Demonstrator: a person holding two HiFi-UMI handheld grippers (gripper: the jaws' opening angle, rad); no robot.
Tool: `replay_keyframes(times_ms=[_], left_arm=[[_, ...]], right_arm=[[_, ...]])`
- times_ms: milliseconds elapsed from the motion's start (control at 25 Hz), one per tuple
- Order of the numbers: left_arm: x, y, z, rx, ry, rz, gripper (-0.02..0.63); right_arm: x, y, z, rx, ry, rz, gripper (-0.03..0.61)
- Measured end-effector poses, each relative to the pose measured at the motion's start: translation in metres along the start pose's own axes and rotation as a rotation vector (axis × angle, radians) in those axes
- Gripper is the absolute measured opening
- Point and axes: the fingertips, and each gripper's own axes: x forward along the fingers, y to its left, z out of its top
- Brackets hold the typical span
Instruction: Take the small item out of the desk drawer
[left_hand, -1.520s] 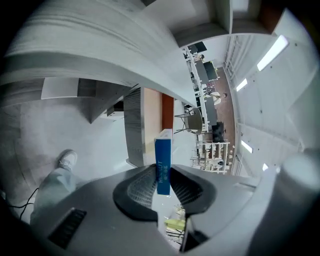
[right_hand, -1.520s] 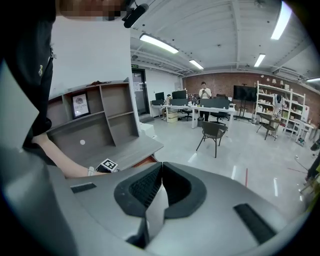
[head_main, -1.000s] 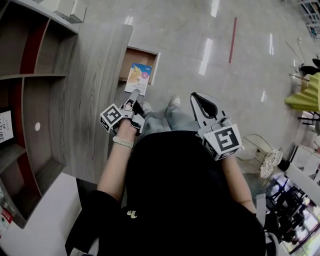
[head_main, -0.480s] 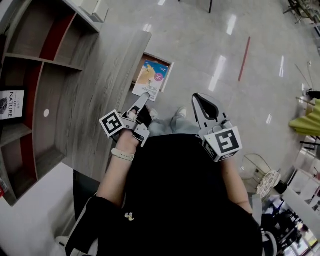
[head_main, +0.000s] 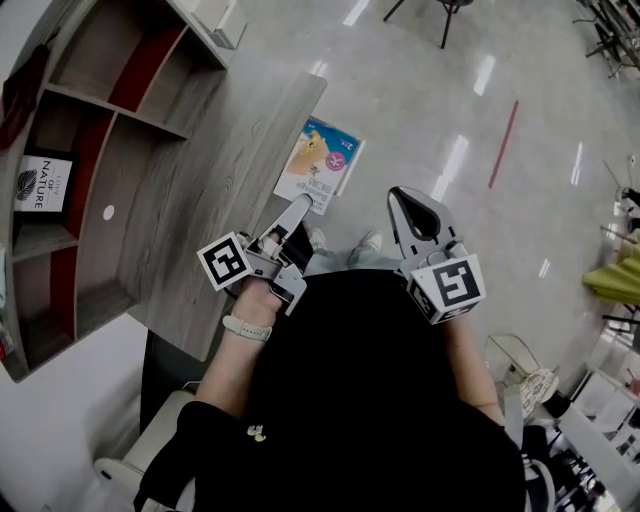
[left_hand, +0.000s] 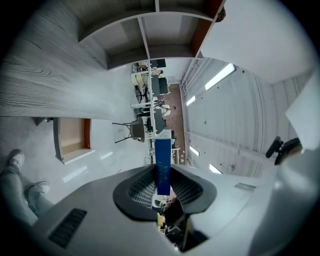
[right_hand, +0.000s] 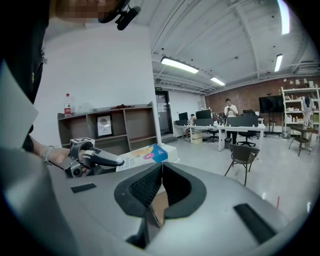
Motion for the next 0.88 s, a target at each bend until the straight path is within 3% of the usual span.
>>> replay_keyframes(times_ms=[360, 880], left_arm=[[-0.004, -0.04, -0.001, 0.026, -0.021, -0.068, 0.087], [-0.003, -0.05, -0.006, 0.058, -0.004, -0.094, 0.087]], right_arm=[[0.002, 0.005, 0.016, -0.018, -0.034, 0.029, -0.002], [0.003, 0.014, 0.024, -0.018, -0.059, 0.094, -0.002]])
